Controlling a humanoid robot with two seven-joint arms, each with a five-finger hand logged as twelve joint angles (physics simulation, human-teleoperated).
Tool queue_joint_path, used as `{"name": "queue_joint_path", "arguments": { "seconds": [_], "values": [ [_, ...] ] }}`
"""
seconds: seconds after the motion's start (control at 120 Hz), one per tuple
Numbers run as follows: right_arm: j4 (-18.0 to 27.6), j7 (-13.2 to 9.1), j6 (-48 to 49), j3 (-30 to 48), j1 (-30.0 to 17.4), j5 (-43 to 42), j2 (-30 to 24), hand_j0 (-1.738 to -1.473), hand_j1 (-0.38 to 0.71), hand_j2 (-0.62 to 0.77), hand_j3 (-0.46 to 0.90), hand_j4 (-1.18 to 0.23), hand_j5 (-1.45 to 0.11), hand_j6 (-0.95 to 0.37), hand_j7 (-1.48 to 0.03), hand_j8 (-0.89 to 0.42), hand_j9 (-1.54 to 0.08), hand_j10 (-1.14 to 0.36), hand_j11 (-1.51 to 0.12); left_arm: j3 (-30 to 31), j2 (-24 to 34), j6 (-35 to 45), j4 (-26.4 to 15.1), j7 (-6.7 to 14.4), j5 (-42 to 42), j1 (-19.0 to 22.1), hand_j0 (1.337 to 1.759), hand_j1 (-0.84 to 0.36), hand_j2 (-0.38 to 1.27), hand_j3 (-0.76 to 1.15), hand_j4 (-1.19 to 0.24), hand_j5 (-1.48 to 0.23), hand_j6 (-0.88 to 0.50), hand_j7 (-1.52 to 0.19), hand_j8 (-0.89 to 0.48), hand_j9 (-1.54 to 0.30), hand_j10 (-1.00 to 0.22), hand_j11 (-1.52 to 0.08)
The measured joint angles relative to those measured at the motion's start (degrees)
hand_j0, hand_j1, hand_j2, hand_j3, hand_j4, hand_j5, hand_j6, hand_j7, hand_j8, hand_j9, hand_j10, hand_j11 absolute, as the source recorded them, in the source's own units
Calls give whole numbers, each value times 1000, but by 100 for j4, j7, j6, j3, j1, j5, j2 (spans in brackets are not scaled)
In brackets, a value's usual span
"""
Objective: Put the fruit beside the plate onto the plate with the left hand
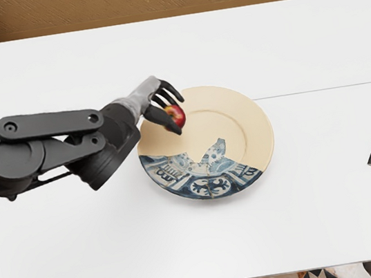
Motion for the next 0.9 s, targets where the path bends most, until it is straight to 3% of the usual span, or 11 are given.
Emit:
{"name": "queue_joint_path", "arguments": {
  "seconds": [0.367, 0.45, 0.592, 0.742, 0.9],
  "values": [
    [0, 0, 0, 0, 1, 0, 0, -1658, -349, 0, 0, 0, 0, 0, 0, 0, 0, 0, 0, 5, -113, 1, 31, -8, -27, 202, 1658, -305, 454, 0, -612, -800, -550, -812, -509, -796, -613, -795],
    [0, 0, 0, 0, 1, 0, 0, -1658, -349, 0, 0, 0, 0, 0, 0, 0, 0, 0, 0, 4, -142, -1, 46, -11, -26, 194, 1658, -219, 324, 0, -518, -676, -477, -684, -449, -674, -519, -673],
    [0, 0, 0, 0, 1, 0, 0, -1658, -349, 0, 0, 0, 0, 0, 0, 0, 0, 0, 0, -14, -30, -2, 49, -18, -80, -34, 1658, 39, 167, 0, -281, -366, -260, -370, -247, -365, -281, -365],
    [0, 0, 0, 0, 0, 0, 0, -1658, -349, 0, 0, 0, 0, 0, 0, 0, 0, 0, 0, -204, 940, -2, -349, -19, -231, -405, 1658, 193, 82, 0, -141, -185, -132, -186, -125, -184, -142, -184],
    [0, 0, 0, 0, 0, 0, 0, -1658, -349, 0, 0, 0, 0, 0, 0, 0, 0, 0, 0, -466, 2164, -303, -865, -18, -287, -417, 1658, 273, 39, 0, -69, -89, -64, -90, -62, -89, -69, -89]
  ]
}}
